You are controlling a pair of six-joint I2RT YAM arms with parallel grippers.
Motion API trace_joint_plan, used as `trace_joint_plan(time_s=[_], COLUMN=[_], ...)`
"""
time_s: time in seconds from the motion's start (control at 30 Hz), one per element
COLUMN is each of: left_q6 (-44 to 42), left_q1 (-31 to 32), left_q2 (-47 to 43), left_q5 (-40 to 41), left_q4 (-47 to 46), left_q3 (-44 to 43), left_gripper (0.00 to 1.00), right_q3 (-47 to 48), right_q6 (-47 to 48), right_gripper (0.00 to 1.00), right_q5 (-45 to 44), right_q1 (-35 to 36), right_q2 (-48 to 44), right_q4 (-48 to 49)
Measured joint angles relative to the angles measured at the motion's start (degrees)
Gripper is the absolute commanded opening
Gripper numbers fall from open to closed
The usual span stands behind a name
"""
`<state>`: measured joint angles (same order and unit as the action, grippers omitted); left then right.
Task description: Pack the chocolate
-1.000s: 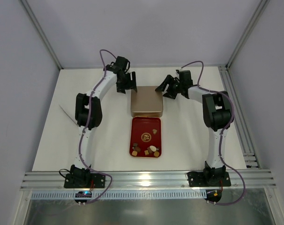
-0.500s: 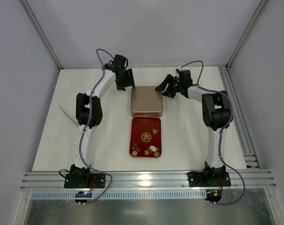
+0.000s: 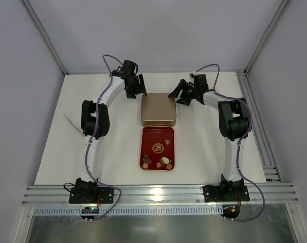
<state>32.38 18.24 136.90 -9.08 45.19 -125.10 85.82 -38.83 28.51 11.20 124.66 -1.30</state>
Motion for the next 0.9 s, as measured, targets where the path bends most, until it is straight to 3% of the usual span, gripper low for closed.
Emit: trace_joint_plan(time_s=[0.23, 0.4, 0.47, 0.63, 0.9], left_q6=[-1.9, -3.1, -2.9, -2.4, -2.3], left_q1=[-0.2, -0.4, -0.4, 0.6, 4.3], left_q2=[-2.1, -10.4, -17.2, -38.5, -59.2], left_q5=[0.9, 1.2, 1.1, 1.4, 1.6], left_q4=[-0.8, -2.0, -3.2, -8.9, -11.5], left_q3=[1.6, 5.9, 10.6, 27.2, 45.9], left_gripper=[0.73, 0.72, 0.72, 0.73, 0.73], right_q3=[2.7, 2.2, 0.6, -8.9, -23.2], right_q6=[2.4, 4.1, 4.7, 7.1, 10.7], right_gripper=[0.85, 0.89, 1.0, 1.0, 1.0], right_q5=[-2.4, -5.7, -7.3, -10.1, -15.2], right_q1=[-1.8, -3.4, -3.7, -2.9, -2.5], right_q2=[-1.5, -10.3, -16.9, -38.2, -63.8], right_q4=[-3.8, -5.7, -5.5, -4.3, -8.9])
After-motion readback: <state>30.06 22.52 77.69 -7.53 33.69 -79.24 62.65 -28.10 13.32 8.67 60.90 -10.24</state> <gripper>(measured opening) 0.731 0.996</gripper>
